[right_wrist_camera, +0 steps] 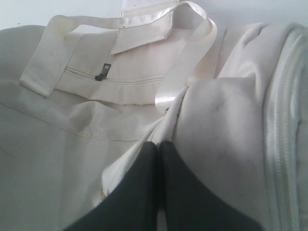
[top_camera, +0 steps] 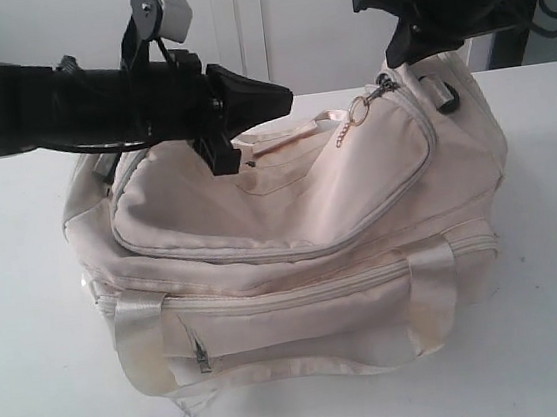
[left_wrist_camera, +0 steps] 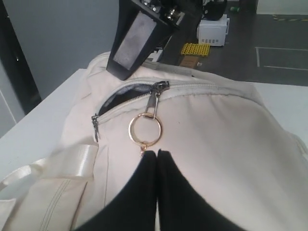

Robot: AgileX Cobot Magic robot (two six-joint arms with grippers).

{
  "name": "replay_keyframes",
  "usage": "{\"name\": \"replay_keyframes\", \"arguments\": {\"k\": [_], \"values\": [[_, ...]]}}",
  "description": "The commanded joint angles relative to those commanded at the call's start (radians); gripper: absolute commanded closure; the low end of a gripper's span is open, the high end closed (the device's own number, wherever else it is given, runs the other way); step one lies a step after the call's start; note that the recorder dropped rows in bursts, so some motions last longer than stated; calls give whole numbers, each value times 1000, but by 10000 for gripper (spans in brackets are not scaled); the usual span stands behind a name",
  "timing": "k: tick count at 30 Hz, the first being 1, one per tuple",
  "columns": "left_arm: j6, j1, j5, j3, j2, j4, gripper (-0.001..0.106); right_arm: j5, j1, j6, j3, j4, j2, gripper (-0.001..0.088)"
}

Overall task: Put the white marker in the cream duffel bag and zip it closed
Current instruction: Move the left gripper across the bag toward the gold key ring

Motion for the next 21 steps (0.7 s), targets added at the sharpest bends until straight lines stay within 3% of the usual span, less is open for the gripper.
{"name": "replay_keyframes", "arguments": {"k": [3, 6, 9, 13, 16, 18, 21], "values": [[-36, -2, -4, -26, 29, -14, 1053, 0, 0, 0, 0, 0, 0, 868], [-186, -2, -37, -66, 44, 19, 1053, 0, 0, 0, 0, 0, 0, 868], [-392, -2, -43, -135, 51, 199, 1053, 2, 0, 0, 0, 0, 0, 868], [-723, -22, -50, -244, 56, 556, 1053, 2, 0, 0, 0, 0, 0, 868], [-916, -46, -33, -308, 56, 755, 1053, 2, 0, 0, 0, -2, 0, 868], [-968, -69, -17, -338, 60, 850, 1053, 2, 0, 0, 0, -2, 0, 868], [-896, -109, -65, -345, 63, 852, 1053, 2, 0, 0, 0, -2, 0, 868]]}}
